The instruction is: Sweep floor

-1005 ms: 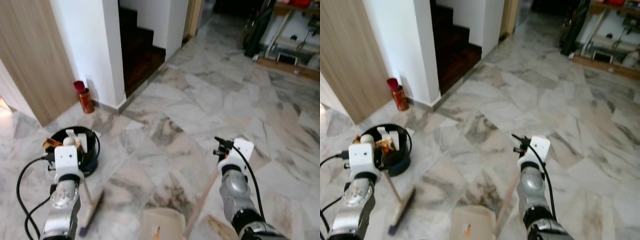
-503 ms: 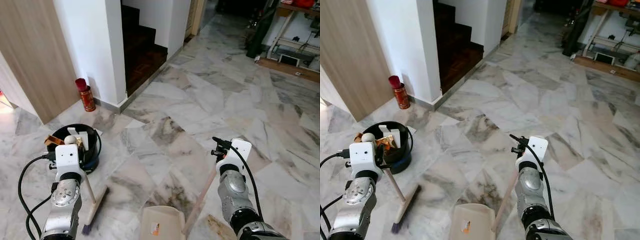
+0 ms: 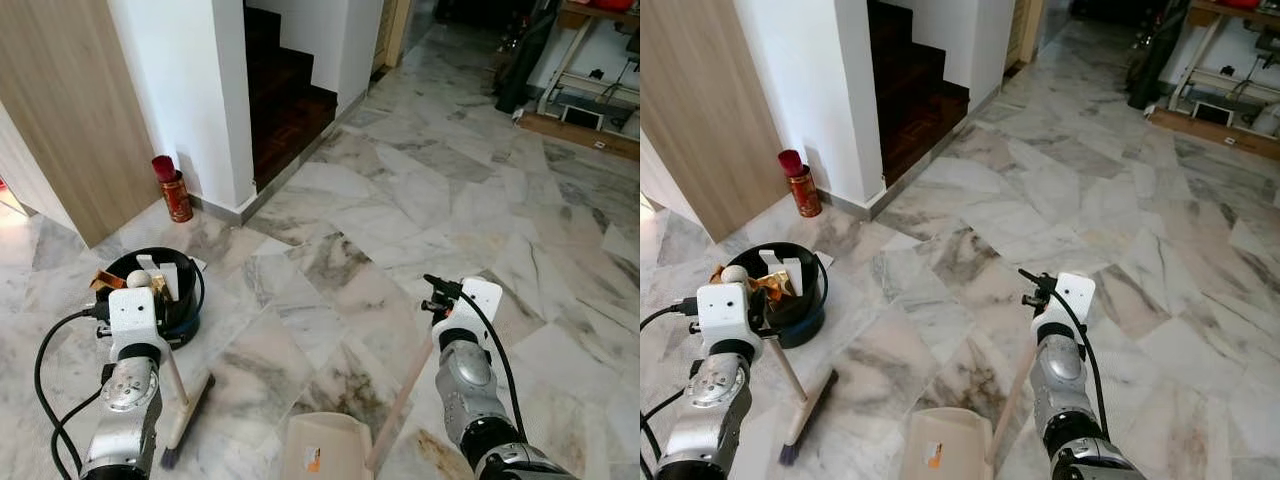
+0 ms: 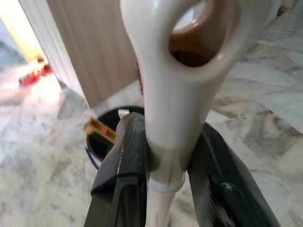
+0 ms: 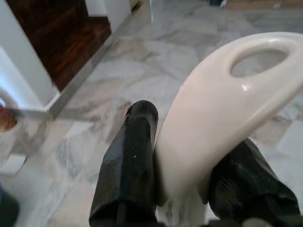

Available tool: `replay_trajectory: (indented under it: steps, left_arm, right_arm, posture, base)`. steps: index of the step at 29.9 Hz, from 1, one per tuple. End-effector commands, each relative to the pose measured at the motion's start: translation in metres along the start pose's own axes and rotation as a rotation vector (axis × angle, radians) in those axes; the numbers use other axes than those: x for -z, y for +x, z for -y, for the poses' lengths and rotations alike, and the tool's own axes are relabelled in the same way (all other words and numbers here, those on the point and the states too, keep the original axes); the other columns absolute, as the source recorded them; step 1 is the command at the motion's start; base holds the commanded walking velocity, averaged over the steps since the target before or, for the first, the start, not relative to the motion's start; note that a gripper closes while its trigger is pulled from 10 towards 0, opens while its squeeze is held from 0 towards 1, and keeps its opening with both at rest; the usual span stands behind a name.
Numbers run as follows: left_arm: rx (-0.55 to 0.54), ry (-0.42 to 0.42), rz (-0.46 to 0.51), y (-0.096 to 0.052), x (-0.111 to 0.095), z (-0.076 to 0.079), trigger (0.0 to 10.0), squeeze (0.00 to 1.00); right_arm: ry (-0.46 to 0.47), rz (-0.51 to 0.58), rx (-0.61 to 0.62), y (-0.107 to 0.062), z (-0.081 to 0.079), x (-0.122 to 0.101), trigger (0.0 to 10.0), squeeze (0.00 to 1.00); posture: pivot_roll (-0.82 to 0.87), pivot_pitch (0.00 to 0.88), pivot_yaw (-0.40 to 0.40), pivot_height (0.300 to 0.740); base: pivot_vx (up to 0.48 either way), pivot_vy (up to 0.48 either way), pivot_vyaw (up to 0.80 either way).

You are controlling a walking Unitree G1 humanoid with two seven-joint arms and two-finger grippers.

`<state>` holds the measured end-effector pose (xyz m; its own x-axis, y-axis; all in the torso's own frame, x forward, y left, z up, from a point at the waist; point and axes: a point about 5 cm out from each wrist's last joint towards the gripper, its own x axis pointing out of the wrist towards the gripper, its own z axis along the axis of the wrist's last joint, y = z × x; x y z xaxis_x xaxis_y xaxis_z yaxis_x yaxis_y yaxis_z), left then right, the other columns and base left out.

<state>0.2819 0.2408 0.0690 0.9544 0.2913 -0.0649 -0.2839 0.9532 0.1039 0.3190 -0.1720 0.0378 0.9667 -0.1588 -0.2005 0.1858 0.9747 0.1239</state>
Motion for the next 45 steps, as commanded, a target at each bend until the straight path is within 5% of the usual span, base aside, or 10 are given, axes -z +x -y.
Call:
replay_trajectory:
  steps: [1,15,30,38,45]
  left_arm:
    - [-0.005,-0.023,-0.072,-0.007,0.018,-0.001,10.0,0.0]
    - [-0.052,-0.05,-0.099,-0.015,0.035,-0.007,10.0,0.0]
    - [0.224,0.003,-0.279,-0.016,0.064,0.02,10.0,0.0]
    - [0.185,0.014,-0.305,-0.022,0.076,0.012,10.0,0.0]
    - [0.164,0.005,-0.329,-0.03,0.084,0.007,10.0,0.0]
  right_arm:
    - [-0.013,-0.024,-0.011,-0.001,0.002,0.004,10.0,0.0]
    - [-0.032,-0.101,-0.029,-0.005,0.006,0.018,10.0,0.0]
    - [-0.057,-0.162,0.291,-0.032,0.088,0.039,10.0,0.0]
    - [-0.095,-0.208,0.163,-0.035,0.073,0.05,10.0,0.0]
    - [-0.102,-0.217,0.177,-0.034,0.078,0.048,10.0,0.0]
  posture:
    - [0.16,0.056,-0.127,0.74]
    - [0.21,0.077,-0.144,0.74]
    - [0.18,0.074,-0.096,0.74]
    - [0.19,0.062,-0.116,0.74]
    - [0.19,0.051,-0.12,0.74]
  base:
    - [0.0,0.0,0.0]
    - [0.0,0.0,0.0]
    - [0.0,0.0,0.0]
    - [0.0,0.0,0.0]
    - [0.0,0.0,0.0]
